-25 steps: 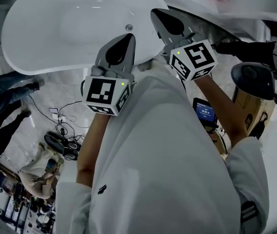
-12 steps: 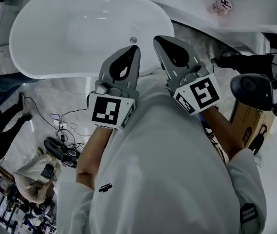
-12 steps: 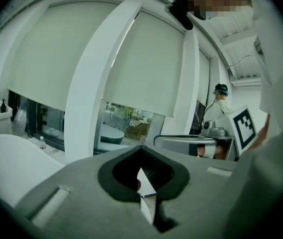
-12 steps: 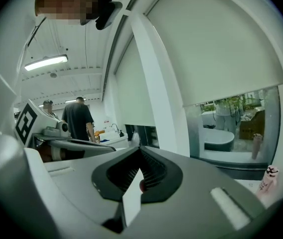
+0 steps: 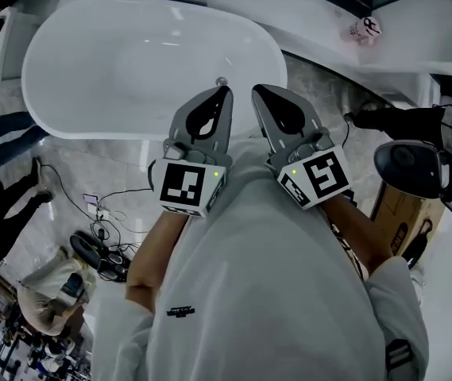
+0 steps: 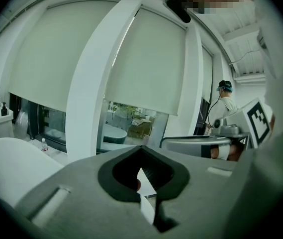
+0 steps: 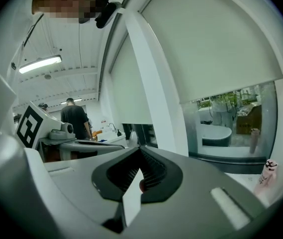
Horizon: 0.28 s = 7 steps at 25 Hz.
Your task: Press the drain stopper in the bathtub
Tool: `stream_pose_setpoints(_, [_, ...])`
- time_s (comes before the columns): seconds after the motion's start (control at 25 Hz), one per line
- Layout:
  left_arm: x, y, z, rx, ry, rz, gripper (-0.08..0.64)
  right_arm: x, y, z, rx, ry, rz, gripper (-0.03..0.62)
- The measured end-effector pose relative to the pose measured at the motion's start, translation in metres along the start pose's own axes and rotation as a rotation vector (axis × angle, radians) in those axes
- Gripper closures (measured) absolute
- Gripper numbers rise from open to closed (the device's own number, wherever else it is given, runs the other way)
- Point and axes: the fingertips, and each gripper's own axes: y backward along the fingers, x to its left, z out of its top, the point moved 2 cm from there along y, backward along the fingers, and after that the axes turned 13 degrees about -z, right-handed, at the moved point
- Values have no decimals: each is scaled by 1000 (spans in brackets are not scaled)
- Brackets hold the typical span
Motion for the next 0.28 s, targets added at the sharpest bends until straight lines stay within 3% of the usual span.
stream_pose_setpoints(0.28, [10,-15,7,3,-12,-4,557,-16,-10,5,5,-18,-33,589])
